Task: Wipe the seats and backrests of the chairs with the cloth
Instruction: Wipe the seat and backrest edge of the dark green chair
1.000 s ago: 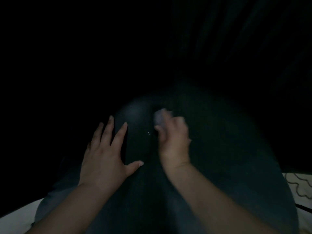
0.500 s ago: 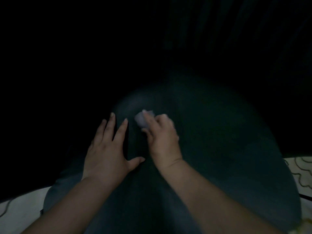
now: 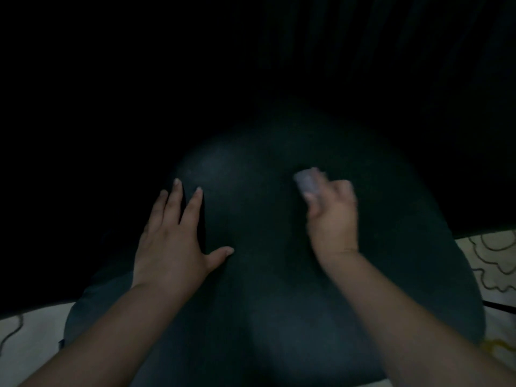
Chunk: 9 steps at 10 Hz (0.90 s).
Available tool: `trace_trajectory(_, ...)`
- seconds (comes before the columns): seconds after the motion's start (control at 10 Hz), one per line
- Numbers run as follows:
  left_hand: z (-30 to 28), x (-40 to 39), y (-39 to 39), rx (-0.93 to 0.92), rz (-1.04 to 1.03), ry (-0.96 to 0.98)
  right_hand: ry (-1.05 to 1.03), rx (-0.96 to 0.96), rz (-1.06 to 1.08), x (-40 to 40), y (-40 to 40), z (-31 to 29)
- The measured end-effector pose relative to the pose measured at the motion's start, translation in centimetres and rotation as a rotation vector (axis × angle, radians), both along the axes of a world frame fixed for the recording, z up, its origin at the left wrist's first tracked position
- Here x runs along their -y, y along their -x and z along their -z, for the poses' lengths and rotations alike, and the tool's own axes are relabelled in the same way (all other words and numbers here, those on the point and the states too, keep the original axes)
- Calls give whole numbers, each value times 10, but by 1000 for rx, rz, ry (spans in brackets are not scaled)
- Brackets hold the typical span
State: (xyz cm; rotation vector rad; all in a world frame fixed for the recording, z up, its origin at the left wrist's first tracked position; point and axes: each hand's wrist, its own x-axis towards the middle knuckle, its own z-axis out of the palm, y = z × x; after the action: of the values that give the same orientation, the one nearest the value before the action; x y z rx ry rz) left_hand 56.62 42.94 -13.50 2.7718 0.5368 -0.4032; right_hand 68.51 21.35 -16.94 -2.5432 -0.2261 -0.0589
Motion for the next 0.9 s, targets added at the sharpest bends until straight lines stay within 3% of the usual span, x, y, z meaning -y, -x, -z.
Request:
trace_trajectory(0.1,1,1,0,11,-6,1,20,-46,126,1,15,-1)
trace_trajectory(0.2,2,1,0,5,3,-12,-50,-140,-90,-48,52,-10)
trace_trajectory(0.3,2,1,0,7,-5,-14,-54,-103,-293,-39,58,-8)
trace_trajectory(0.4,0,0,-2,6,8,-27,12,21,-6,14,28,1)
trace_trajectory(0.5,-2,0,-2,3,6,-22,37,-21,166,25,29,3)
trace_trajectory(0.7,-1,0,-3,-11,12,-23,-75,-79,-199,-53,64,-1)
trace_trajectory(0.8,-1,-3,-2,3,15,-21,-40,-55,-201,-25,24,0)
trace_trajectory(0.9,0,-6,-1,17,14,0,33,6,-37,4,-24,4)
